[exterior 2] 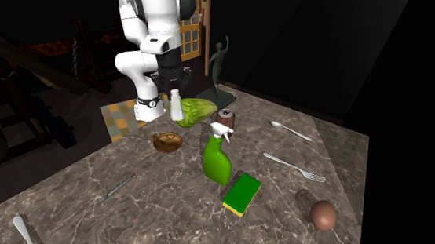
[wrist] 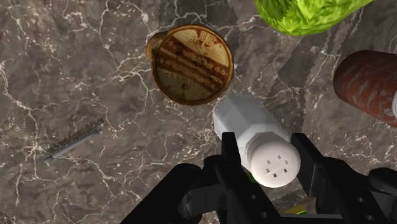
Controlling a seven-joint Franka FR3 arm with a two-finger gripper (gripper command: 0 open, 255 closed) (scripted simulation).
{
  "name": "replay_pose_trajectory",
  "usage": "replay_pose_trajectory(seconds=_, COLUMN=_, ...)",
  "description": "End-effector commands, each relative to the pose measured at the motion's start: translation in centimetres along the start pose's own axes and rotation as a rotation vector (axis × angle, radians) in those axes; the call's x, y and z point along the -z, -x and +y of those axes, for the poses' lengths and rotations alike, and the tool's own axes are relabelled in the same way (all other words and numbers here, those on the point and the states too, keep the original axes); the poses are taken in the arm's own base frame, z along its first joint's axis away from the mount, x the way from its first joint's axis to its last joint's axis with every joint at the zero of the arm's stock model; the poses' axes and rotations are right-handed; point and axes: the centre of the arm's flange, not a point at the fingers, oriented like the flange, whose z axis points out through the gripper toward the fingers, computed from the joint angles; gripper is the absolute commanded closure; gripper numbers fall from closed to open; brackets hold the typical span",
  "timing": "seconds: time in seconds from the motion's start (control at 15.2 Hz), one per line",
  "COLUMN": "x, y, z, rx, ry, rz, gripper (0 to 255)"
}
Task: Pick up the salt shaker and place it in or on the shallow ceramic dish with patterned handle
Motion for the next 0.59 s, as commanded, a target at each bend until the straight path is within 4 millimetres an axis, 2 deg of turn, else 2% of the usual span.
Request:
replay_pose_trajectory(seconds=0.0, x=0.6, y=1.1, z=2.7, rx=0.001, ry=-0.001, rz=0.0, gripper=255)
replay_pose_trajectory(seconds=0.07, x=1.0, y=1.9, z=4.6, rx=0.001, ry=-0.001, rz=0.0, gripper=255)
replay_pose_trajectory(seconds=0.53, x=-2.7, y=1.9, z=4.9, rx=0.001, ry=-0.001, rz=0.0, gripper=255)
